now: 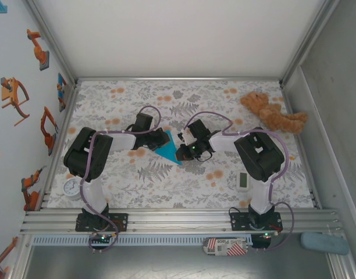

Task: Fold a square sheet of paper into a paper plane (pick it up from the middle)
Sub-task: Fourth fold the wing at the center of the table.

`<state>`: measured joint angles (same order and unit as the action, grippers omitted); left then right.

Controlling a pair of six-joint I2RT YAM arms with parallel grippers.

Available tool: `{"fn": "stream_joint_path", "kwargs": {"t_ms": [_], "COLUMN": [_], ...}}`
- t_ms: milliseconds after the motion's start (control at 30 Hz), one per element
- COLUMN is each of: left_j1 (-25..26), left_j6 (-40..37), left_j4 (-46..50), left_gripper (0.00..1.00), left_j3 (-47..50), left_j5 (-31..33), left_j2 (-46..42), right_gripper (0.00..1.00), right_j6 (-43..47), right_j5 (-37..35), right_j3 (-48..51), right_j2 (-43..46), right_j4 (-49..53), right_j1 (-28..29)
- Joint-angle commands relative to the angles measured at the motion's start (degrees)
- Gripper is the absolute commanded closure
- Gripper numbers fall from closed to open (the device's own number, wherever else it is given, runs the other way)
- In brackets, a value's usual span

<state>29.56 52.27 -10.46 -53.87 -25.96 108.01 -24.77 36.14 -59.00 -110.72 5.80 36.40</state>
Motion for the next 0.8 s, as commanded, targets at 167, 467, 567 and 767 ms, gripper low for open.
{"fn": "stream_joint_path", "kwargs": {"t_ms": [167, 467, 567, 767], "left_j1": [-0.5, -0.6, -0.8, -0.9], "left_j6": [-2.7, -3.1, -3.1, -3.2], "left_j4": [1.6, 3.4, 4.0, 5.9], "left_gripper": [0.87, 0.86, 0.86, 0.86], "left_j3": [-0.8, -1.5, -1.2, -0.9], "left_j5": [-0.5, 0.3, 0.6, 1.6], "left_j2": [2.2, 3.4, 3.7, 4.3], "right_gripper": [0.93, 0.93, 0.94, 0.93], "right_j6": [0.9, 0.8, 0.8, -0.5], "right_j5": [-3.6, -3.9, -4.0, -3.1], "right_j3": [0.1, 0.3, 0.5, 0.6], "right_j2": [-3.1, -2.8, -2.3, 1.0], "right_j4": [4.5, 4.5, 4.4, 2.4], "right_j1": [0.4, 0.4, 0.4, 0.4]}}
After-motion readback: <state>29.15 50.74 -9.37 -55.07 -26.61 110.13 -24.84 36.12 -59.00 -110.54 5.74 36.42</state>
